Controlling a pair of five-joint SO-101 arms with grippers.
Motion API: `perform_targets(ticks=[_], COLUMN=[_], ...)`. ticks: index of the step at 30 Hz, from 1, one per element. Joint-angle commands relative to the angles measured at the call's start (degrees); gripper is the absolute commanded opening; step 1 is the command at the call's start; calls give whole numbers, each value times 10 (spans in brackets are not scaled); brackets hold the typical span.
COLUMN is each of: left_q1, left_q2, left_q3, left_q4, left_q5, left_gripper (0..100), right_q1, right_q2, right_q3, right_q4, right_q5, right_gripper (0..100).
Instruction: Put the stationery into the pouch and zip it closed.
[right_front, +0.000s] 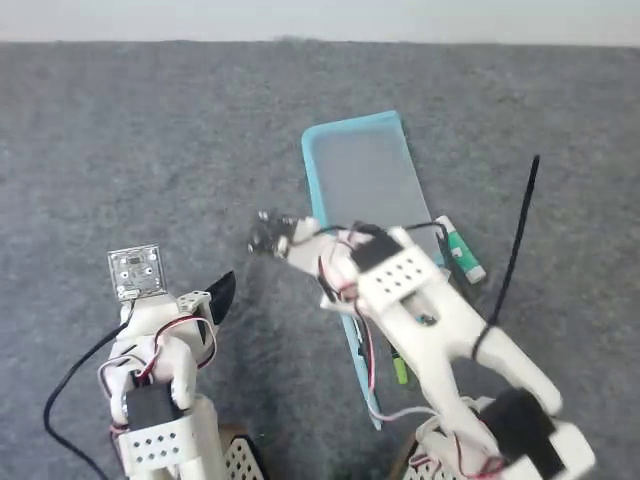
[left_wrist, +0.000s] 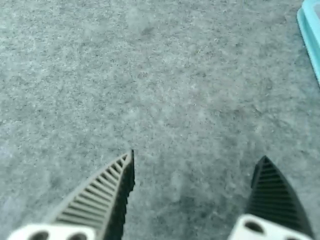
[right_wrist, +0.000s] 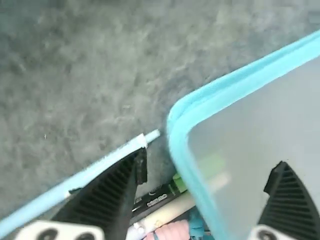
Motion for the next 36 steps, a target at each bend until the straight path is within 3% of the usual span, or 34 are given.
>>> perform_targets(ticks=[1, 8, 14, 24, 36], left_q1=[-4, -3, -3, -2, -2], left_q2=[-13, -12, -12, -12, -12], left_q3=[-4, -4, -4, -4, -4], left_q4=[-17, -16, -17, -17, -14], left_q5=[-2, -2, -2, -2, -2], left_gripper=[357, 357, 357, 357, 357], right_q1=[23, 86, 83, 84, 82], right_q2=[-73, -98, -95, -114, 14], right_q3=[69, 111, 159, 192, 125], right_q4=[-63, -129, -183, -213, -249], right_q5=[48, 99, 145, 156, 155], right_gripper=[374, 374, 374, 373, 372])
